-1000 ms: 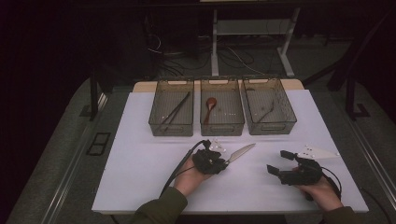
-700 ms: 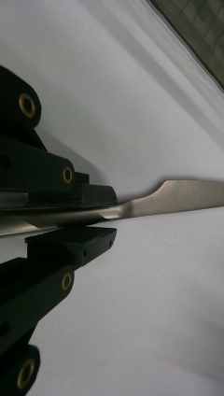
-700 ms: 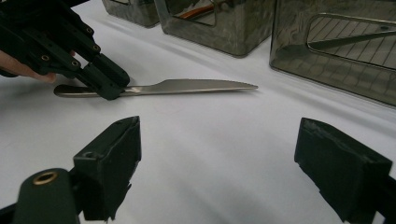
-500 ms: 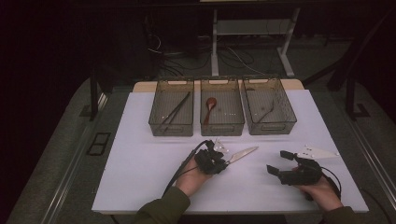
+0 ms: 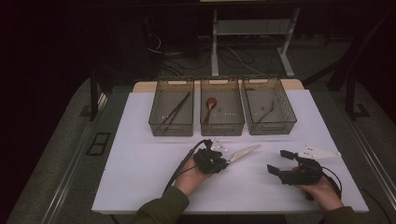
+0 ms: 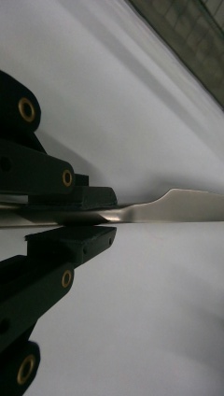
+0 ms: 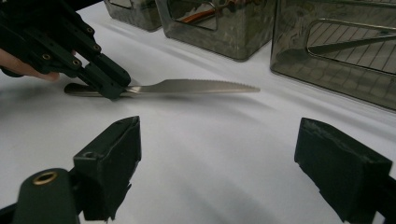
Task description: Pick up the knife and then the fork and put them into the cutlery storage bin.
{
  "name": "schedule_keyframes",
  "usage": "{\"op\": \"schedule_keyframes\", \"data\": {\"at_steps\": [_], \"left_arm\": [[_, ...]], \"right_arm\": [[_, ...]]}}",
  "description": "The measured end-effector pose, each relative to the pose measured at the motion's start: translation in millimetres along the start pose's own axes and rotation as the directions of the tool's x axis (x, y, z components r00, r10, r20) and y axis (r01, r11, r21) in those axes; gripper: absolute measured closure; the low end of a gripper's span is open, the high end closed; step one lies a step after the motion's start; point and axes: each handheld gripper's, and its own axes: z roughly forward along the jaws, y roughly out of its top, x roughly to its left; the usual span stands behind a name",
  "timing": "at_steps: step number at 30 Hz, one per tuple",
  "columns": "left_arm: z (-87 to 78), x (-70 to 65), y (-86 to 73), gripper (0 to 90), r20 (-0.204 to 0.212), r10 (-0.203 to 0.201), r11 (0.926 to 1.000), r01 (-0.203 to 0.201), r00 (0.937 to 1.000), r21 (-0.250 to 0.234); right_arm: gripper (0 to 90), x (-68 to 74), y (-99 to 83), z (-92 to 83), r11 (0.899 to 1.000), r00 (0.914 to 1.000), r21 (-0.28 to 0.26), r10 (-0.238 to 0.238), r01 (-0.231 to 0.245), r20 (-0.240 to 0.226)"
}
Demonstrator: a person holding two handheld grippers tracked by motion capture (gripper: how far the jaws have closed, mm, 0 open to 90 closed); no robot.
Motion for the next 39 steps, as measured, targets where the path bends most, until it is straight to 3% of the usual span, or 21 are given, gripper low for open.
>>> {"op": "schedule_keyframes", "data": {"at_steps": [7, 13, 17, 20, 26, 32, 39], "left_arm": [[-20.4, 1.9, 2.6, 79.1, 0.035, -0.012, 0.9951, 0.015, 0.9993, -0.097], [-36.1, -0.5, 4.0, 79.1, 0.058, -0.003, 0.9842, 0.013, 0.9983, -0.177], [-47.3, -3.5, 5.2, 79.2, 0.077, 0.004, 0.9723, 0.014, 0.9970, -0.233], [-52.0, -5.1, 5.5, 79.3, 0.065, 0.013, 0.9685, 0.004, 0.9978, -0.249], [-53.8, -5.7, 5.0, 79.3, 0.048, 0.000, 0.9607, 0.013, 0.9989, -0.277], [-53.4, -4.9, 5.1, 79.3, 0.036, -0.010, 0.9587, 0.020, 0.9993, -0.284], [-56.2, -3.5, 5.1, 79.3, 0.021, -0.026, 0.9522, 0.031, 0.9994, -0.304]], "right_arm": [[14.0, 1.4, 2.0, 0.3, 1.000, 0.9998, -0.005, 0.014, -0.014, -0.014], [13.6, 6.6, 9.8, -0.9, 1.000, 0.9991, -0.008, 0.008, -0.008, -0.042], [11.7, 14.3, 24.4, -1.8, 1.000, 0.9981, -0.022, 0.012, -0.013, -0.061], [14.5, 21.4, 36.3, 0.3, 1.000, 0.9960, -0.029, 0.003, -0.006, -0.090], [33.9, 31.6, 56.1, 11.2, 0.998, 0.9902, -0.046, 0.030, -0.037, -0.137], [53.4, 39.8, 72.9, 24.6, 0.997, 0.9790, -0.049, 0.051, -0.061, -0.197], [64.0, 50.4, 86.1, 43.9, 0.997, 0.9686, -0.047, 0.049, -0.062, -0.244]]}}
